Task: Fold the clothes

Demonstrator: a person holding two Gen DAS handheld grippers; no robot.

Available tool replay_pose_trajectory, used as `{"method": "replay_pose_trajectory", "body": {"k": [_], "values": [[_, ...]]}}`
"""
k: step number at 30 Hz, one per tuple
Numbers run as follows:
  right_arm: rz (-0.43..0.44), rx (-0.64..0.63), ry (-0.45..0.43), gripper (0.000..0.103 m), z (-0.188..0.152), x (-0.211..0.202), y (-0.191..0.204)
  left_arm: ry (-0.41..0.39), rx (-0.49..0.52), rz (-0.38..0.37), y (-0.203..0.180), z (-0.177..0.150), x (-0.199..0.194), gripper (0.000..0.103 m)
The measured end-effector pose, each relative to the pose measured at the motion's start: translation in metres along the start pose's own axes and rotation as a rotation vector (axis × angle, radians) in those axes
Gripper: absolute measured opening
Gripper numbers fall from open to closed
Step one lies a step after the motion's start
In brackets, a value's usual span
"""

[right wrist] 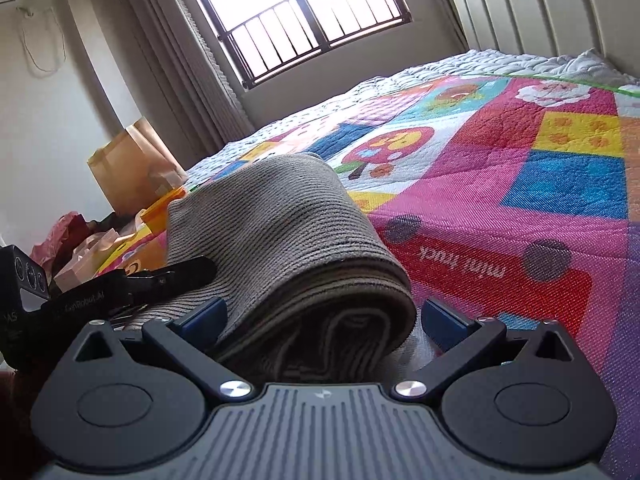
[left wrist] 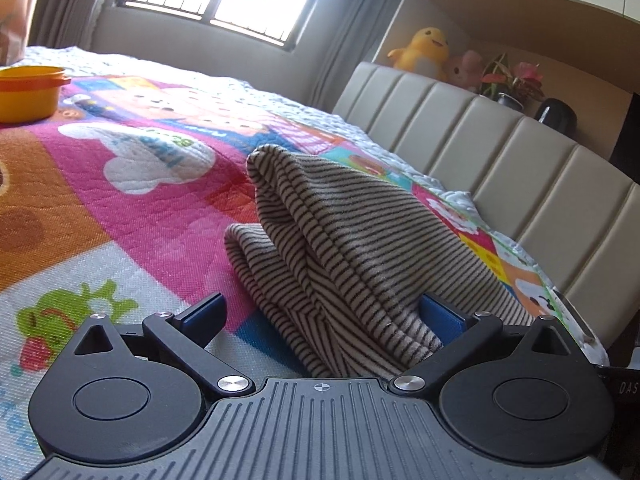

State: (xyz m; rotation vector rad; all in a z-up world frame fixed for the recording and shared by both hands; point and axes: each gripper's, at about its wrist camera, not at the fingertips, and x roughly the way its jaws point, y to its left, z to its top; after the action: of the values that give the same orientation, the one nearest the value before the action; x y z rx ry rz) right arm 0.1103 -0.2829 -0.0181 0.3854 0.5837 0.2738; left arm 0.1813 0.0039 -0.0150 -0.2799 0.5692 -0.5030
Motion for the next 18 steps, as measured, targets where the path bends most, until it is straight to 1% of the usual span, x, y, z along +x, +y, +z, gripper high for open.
{"method": "replay_pose_trajectory", "body": {"k": [6,10,14,18], "values": [[-0.036,-0.036,0.009,0.103,-0.0012,-0.0014,0.0075,0.004,-0.011,-0.009,0.0023,0.0002,0.0014,0.103],[-0.036,-0.016,-0.017,0.103,-0.0061,-0.0034,0.0068,-0.001,-0.008,-0.005,0.0013,-0.0003,0.0002,0.103],[-0.021,-0.016,0.010,0.103,-0.0017,-0.0036,0.0059,-0.002,-0.014,-0.009,0.0029,-0.0005,0.0003,0.103],[-0.014,-0.009,0.017,0.103,0.0004,-0.0078,0.0068,-0.003,-0.022,-0.014,0.0045,-0.0007,-0.0001,0.103]]}}
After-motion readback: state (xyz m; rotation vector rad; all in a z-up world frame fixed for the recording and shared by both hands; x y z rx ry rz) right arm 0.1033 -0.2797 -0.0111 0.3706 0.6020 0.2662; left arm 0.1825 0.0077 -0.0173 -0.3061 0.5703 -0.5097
